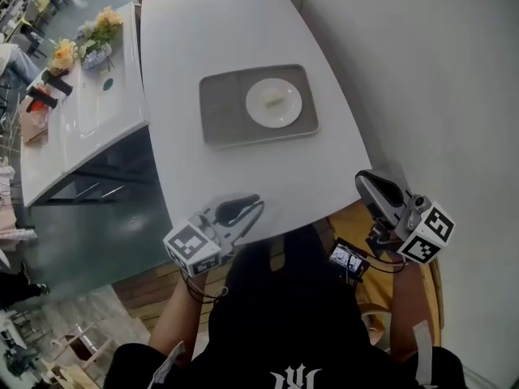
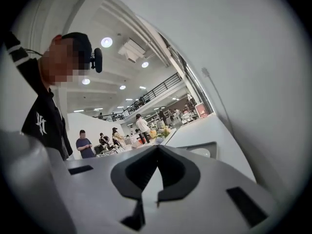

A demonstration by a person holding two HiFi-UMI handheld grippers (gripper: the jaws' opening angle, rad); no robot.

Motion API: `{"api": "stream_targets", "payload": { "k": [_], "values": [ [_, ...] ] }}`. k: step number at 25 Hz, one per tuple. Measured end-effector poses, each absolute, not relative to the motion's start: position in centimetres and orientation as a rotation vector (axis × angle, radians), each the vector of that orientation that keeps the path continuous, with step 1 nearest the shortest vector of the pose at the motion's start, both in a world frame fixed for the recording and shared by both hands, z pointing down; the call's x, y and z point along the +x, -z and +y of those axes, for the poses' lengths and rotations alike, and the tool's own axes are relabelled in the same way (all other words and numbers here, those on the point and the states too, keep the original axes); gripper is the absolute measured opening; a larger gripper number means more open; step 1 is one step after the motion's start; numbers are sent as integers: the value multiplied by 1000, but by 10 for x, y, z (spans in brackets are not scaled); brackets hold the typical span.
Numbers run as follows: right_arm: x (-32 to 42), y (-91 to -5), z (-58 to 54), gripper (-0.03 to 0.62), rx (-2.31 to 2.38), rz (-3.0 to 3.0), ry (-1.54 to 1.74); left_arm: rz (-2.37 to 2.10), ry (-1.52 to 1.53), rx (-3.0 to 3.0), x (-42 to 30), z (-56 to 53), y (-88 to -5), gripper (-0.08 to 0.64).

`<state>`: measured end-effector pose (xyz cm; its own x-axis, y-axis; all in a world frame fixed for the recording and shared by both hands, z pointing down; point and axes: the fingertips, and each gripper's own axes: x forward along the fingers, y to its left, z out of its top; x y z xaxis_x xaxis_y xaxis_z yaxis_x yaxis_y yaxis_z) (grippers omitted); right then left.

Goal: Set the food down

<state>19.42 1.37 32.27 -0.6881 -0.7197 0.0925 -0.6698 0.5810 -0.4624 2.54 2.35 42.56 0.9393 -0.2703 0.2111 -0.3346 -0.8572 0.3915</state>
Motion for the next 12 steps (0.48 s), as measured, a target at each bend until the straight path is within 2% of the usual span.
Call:
{"api": "stream_targets", "payload": {
  "k": [4,12],
  "values": [
    [188,-318,63,4,-1226,2675,714,-335,-221,2681,25,65,-430,52],
    [172,-291,111,4,-987,2713,655,-468,-22,2709,12,117,-369,52]
  ]
}}
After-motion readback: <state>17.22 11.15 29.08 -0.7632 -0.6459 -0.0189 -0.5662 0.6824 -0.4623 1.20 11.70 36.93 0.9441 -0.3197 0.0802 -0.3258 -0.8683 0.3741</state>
